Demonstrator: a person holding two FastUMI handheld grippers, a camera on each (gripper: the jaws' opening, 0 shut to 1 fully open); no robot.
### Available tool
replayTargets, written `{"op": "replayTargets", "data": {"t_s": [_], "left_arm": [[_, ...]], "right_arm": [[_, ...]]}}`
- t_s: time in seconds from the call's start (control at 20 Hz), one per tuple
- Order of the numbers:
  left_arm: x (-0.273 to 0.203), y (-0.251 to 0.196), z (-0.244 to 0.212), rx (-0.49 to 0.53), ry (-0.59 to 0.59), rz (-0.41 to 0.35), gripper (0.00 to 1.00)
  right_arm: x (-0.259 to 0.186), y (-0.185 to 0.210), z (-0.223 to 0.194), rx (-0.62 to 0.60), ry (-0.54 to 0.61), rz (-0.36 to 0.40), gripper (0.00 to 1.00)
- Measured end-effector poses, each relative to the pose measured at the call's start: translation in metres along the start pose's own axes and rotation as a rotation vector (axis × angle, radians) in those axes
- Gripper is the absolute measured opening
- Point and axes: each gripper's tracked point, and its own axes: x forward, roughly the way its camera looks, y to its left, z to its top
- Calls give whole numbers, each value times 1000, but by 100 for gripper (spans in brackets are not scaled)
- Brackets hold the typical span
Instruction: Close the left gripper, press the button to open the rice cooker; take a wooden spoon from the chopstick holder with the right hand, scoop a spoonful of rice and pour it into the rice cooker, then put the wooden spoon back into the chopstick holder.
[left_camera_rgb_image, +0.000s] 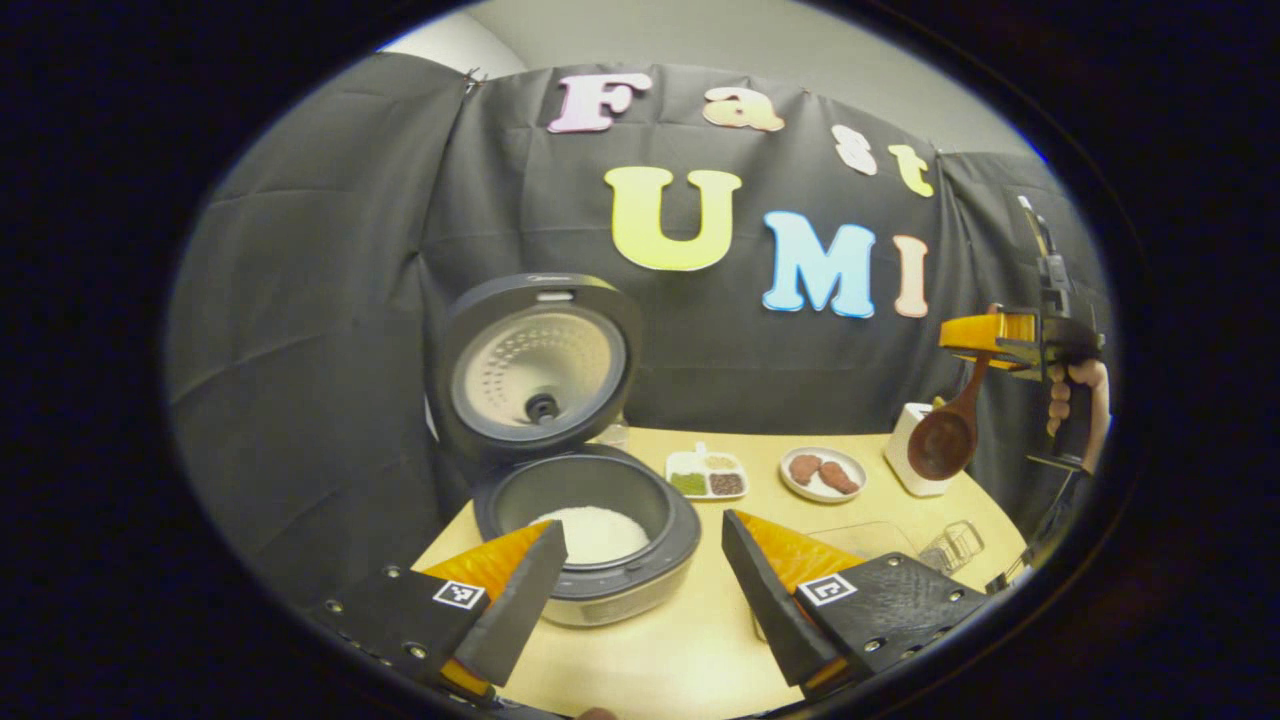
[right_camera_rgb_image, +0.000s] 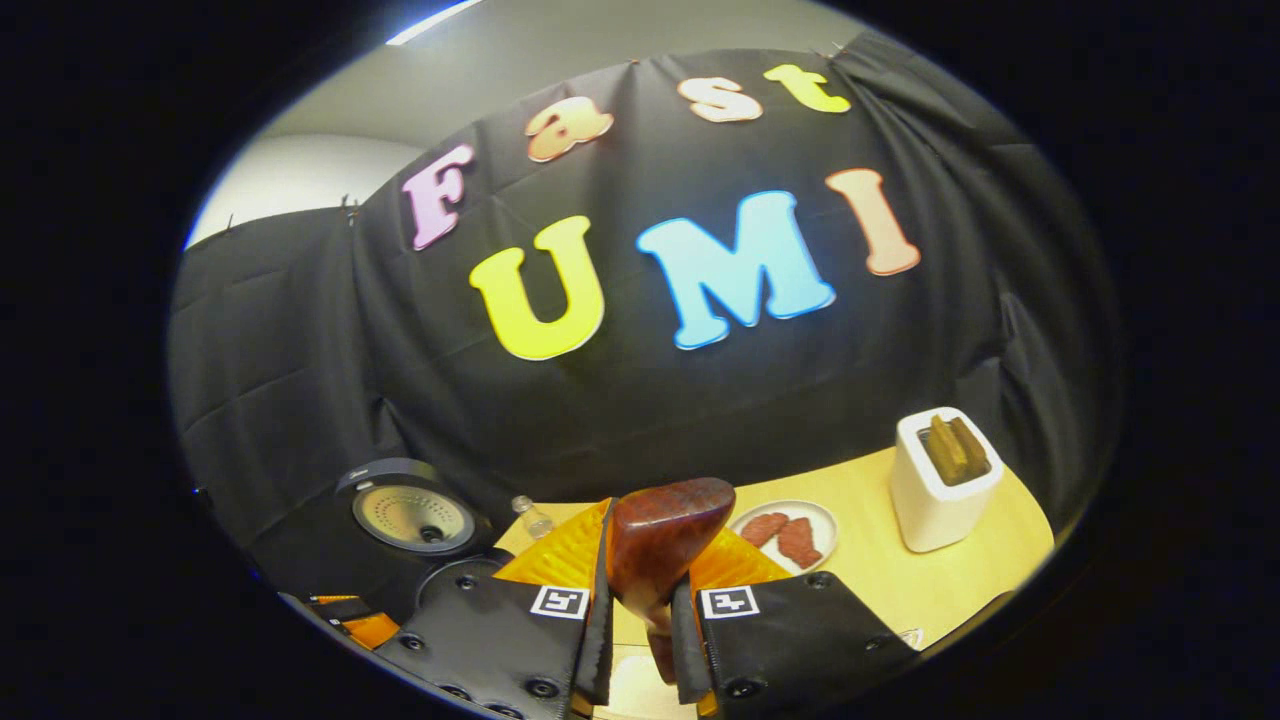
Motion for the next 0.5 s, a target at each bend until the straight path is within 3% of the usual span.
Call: {"op": "replayTargets", "data": {"t_s": [0.3, 0.5], "left_arm": [[12, -72, 11, 32, 5, -65, 99], [10, -108, 18, 24, 7, -75, 99]], "right_arm": [[-54, -104, -9, 150, 25, -158, 27], [-70, -156, -38, 242, 72, -217, 27]]}}
